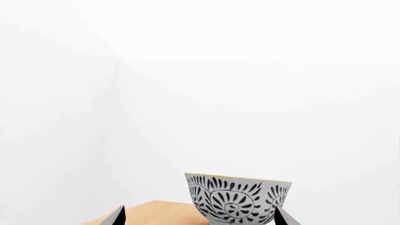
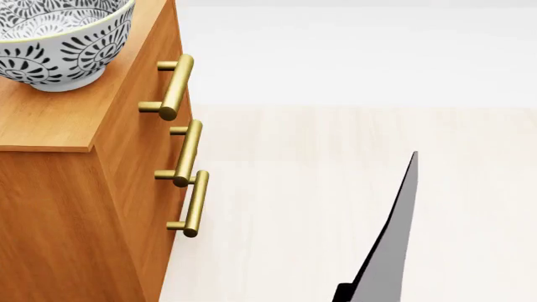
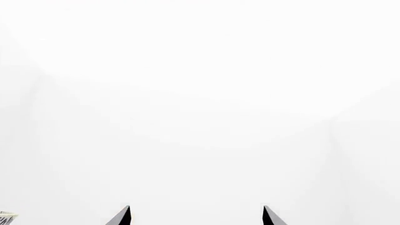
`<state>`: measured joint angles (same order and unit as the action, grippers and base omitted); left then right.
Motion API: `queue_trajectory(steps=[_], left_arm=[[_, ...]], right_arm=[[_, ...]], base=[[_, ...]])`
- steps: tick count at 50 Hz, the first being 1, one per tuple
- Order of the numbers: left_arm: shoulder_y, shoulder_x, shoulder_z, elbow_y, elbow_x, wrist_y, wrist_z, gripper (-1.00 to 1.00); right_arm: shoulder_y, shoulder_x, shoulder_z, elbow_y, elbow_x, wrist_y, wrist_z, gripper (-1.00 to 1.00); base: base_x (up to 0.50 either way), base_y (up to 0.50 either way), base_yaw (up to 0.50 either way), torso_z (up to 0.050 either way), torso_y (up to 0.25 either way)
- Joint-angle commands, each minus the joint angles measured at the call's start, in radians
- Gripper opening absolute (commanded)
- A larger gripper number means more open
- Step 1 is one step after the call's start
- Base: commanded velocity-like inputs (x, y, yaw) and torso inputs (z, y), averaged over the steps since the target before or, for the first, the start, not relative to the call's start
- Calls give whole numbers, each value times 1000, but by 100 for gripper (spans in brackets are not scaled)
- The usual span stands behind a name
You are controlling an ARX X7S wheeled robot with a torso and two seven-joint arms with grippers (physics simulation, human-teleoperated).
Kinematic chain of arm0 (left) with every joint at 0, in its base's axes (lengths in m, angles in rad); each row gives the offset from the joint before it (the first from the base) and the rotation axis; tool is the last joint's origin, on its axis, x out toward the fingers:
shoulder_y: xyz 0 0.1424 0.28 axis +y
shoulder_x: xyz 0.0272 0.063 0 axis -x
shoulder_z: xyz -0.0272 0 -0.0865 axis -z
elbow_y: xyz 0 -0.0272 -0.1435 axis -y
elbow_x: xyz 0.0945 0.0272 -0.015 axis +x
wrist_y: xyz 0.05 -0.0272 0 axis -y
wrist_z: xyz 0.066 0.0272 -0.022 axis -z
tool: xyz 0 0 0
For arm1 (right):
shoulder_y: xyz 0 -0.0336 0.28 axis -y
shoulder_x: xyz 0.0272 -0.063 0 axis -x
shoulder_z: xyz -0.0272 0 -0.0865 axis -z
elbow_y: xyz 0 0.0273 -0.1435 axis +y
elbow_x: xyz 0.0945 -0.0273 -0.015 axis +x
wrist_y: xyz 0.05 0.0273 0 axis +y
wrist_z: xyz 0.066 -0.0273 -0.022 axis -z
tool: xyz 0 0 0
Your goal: Close the top drawer of the cabinet and put the bowl on top of it.
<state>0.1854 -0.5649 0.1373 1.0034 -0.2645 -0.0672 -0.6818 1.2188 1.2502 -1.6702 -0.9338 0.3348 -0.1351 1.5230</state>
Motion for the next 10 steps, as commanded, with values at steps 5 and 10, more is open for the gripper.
queue_trajectory(steps=[5,10], left_arm=[[38,-19,2,32,23,58,-19,100],[54,-27,4,37,44,83,-32,100]], right_arm=[[-35,27,27,-59,-47,44,22,100],[-58,47,46,-97,-76,54,38,100]], base=[[0,0,0,0,0],[0,0,0,0,0]])
